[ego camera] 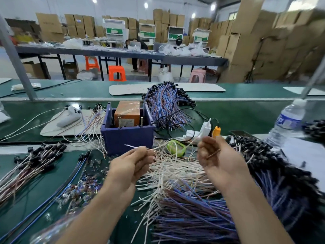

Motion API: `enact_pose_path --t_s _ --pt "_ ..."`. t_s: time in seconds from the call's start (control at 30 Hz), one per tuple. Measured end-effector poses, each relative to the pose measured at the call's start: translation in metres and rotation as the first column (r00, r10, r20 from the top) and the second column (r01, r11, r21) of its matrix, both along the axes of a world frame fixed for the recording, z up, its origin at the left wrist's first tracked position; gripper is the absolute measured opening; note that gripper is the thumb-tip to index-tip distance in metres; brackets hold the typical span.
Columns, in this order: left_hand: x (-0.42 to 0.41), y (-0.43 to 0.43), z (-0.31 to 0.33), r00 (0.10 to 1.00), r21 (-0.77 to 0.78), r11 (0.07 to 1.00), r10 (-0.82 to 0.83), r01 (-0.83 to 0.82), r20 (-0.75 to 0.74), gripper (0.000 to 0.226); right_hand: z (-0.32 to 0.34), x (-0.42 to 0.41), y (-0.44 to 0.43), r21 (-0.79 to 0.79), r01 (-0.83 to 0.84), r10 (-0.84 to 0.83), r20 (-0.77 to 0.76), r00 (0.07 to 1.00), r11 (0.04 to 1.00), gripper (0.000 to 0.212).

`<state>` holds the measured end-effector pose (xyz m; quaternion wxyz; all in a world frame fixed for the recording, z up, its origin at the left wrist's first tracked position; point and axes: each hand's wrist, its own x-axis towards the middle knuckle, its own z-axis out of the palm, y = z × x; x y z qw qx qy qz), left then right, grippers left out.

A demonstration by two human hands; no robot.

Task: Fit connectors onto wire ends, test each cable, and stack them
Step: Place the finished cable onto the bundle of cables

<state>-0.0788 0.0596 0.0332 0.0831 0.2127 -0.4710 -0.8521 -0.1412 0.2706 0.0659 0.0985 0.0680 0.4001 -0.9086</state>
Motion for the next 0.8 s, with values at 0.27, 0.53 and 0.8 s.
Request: enact_pose_path --t_s 0.27,0.53,0.8 --pt "-0.008 -0.012 -0.006 0.969 -0.217 0.953 0.234 -0.214 0.073 0.008 0.005 -0.046 0.097 0.647 0.115 -0.057 -0.11 0.992 0.754 0.05" --pt "0.003 -0.012 -0.024 0.966 -0.937 0.287 0.103 0.201 0.239 0.016 0.005 -0.075 0.106 0.964 0.117 0.222 -0.172 0.96 0.241 0.023" --pt "-0.008 0.012 -0.006 0.989 -0.971 0.193 0.02 0.141 0.148 0.037 0.02 -0.083 0.102 0.95 0.182 0.246 -0.119 0.962 -0.254 0.018"
